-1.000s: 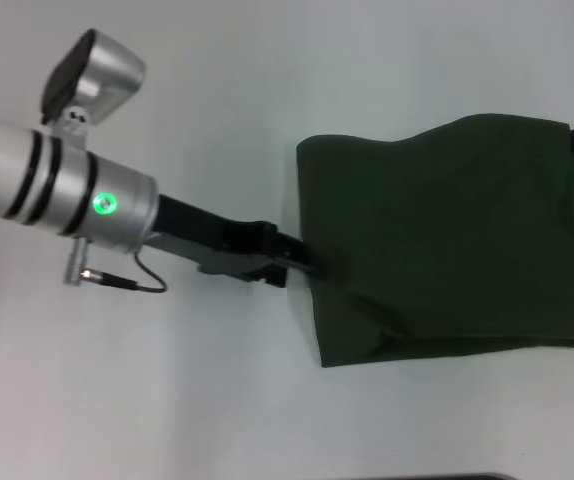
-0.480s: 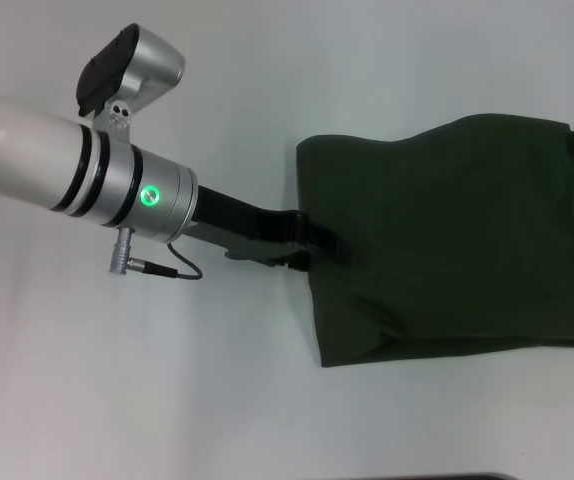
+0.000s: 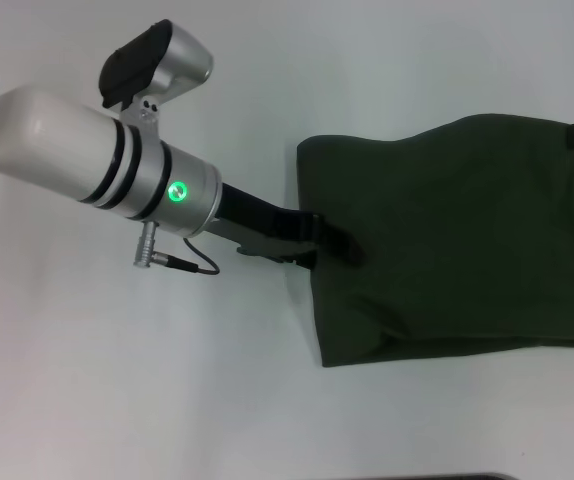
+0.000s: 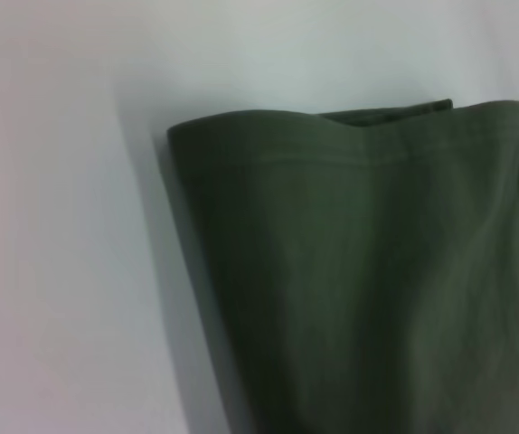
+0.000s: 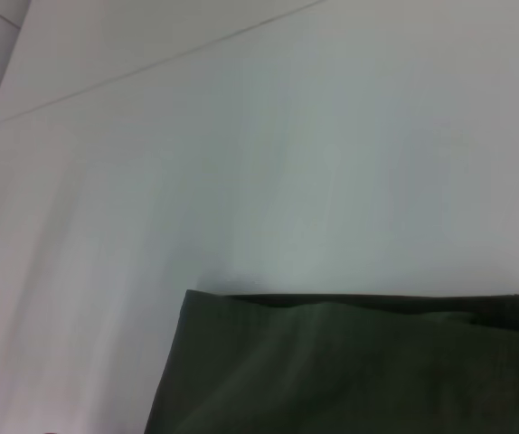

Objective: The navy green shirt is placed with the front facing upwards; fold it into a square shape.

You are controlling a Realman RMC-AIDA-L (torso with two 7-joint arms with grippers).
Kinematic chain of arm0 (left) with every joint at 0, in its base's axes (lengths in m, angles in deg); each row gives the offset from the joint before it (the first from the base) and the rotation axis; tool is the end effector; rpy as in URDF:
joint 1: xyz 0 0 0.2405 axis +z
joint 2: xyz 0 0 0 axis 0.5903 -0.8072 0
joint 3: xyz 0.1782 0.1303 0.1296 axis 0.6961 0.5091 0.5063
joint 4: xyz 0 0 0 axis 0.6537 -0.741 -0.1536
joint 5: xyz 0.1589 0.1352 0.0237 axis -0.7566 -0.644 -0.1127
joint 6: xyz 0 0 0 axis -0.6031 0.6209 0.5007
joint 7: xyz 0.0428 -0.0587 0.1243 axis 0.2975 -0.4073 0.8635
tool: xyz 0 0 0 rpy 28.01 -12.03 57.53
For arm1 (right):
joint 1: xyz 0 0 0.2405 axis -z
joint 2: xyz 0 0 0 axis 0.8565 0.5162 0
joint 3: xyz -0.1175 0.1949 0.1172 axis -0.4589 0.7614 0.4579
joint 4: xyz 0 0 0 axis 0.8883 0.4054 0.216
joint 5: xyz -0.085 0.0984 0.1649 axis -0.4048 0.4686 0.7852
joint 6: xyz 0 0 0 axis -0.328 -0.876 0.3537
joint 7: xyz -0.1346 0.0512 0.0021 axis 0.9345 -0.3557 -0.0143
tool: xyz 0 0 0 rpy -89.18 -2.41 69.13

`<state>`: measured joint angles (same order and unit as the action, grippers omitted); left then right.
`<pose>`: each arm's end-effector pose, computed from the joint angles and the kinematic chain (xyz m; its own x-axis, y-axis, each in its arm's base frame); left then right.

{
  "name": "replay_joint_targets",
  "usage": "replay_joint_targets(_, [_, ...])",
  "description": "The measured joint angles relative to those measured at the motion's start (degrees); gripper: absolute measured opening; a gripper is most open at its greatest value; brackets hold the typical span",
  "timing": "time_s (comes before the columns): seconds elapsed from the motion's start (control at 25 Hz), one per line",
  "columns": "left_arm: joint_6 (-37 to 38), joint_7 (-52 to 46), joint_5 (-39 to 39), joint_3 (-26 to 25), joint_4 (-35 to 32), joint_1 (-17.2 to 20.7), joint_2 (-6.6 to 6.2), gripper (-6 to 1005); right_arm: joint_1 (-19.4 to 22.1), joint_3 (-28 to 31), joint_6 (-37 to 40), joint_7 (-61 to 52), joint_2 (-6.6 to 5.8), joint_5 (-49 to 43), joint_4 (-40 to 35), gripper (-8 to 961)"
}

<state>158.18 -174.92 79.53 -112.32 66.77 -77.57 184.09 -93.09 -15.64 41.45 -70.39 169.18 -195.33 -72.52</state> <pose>-0.1738 0.3412 -0.1118 0.3031 0.9528 0.0163 0.9529 -0.3032 0.0017 0.3098 0.3453 0.1190 0.2252 -0.9254 -0.3049 -0.9738 -0.2039 -0.1006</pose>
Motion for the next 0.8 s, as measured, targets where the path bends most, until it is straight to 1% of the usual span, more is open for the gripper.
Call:
replay_joint_targets(0.2, [-0.55,-0.46,1.48,1.57,-1.36,-1.31,0.14,628,-0.09,0.00,-0.14,0.31,0.10,0.07,0.04,417])
replay_joint_targets(0.32, [-0.47,-1.66,1.77,1.51,-2.37,-1.90,0.02,621,-0.11,0.00,-0.18,0.37,0.13,0.15,0.11,417])
replay_joint_targets(0.52, [1.63,-1.57,2.01,1.28,-0.38,-1.76,-0.32,610,0.05,0.00,0.08,0.59,0.02,1.24,0.11,417])
replay_joint_targets(0.72, [1.38,-1.99,1.94,1.68,-1.27,-2.33,-0.25,396,0.20,0.00,0.19,0.60,-0.10,1.67,0.11,417])
replay_joint_targets(0.8, [1.19,-2.04,1.93,1.69,-1.51,-2.36,-0.20,355,0.22,0.00,0.20,0.60,-0.10,1.72,0.11,417])
